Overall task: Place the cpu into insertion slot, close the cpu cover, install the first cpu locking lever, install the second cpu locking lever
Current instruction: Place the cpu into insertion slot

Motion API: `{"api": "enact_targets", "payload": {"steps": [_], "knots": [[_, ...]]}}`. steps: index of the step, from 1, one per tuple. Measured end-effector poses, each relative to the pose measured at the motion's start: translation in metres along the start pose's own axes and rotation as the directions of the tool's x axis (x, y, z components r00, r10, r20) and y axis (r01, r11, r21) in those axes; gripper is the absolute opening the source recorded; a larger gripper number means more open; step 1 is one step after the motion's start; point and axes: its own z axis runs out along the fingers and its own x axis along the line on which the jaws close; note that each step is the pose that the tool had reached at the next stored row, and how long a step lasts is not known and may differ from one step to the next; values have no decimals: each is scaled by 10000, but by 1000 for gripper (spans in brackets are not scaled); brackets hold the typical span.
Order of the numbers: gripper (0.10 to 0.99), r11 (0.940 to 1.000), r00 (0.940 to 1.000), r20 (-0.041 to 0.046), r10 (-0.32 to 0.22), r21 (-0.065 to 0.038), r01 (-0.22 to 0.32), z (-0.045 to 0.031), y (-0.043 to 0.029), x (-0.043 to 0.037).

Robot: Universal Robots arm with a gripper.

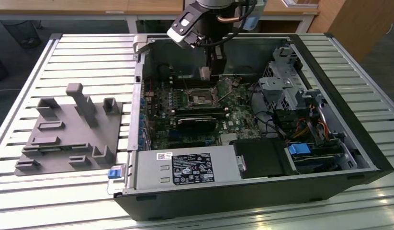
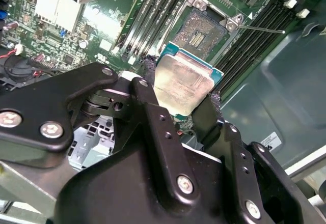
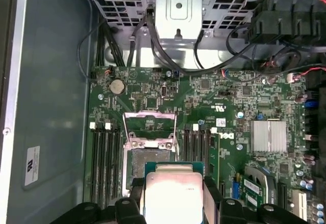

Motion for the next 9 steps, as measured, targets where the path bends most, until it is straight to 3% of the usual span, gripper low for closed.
{"api": "enact_targets", "payload": {"steps": [9], "knots": [[541, 10000, 10000, 27, -26, 0, 26, 91, -10, 3]]}}
